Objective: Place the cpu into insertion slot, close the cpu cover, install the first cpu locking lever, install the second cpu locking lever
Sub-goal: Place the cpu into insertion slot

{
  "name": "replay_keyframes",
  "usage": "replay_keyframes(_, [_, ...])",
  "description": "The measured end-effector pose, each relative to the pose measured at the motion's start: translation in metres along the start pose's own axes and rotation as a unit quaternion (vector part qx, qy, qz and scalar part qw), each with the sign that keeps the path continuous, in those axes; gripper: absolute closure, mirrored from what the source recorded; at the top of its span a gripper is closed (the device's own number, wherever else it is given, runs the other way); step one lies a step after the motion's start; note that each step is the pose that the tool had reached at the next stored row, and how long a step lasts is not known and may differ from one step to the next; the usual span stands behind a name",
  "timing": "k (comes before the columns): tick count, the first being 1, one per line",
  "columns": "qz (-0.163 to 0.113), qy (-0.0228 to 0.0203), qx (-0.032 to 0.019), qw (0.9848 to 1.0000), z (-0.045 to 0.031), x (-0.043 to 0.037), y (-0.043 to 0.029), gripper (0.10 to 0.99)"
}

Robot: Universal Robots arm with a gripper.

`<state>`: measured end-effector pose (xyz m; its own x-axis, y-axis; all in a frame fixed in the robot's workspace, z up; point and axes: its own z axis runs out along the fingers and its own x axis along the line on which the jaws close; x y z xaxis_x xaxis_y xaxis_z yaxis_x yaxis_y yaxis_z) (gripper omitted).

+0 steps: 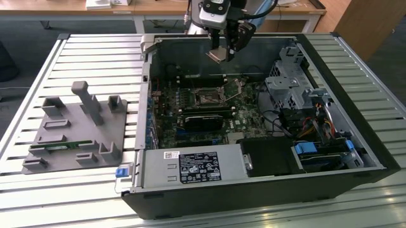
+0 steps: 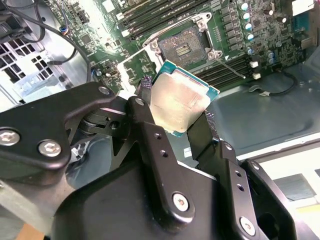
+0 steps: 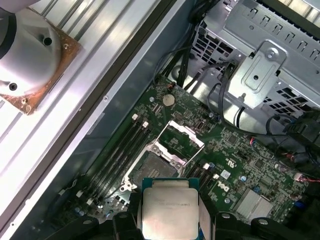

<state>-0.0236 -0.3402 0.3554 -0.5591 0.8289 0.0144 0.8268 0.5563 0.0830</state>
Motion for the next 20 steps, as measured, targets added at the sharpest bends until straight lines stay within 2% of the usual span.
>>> replay_keyframes(6, [0.017, -0.0015, -0.0002, 0.9999, 0.0002, 0.0000, 0.0000, 0.549])
replay_keyframes(11, [0.044, -0.0059, 0.0008, 0.9990, 0.0011, 0.0000, -0.0001, 0.549])
replay_keyframes(16, [0.078, -0.0098, 0.0011, 0.9969, 0.0024, 0.0000, -0.0002, 0.549])
replay_keyframes(20, [0.106, -0.0127, 0.0011, 0.9942, 0.0042, 0.0000, -0.0004, 0.549])
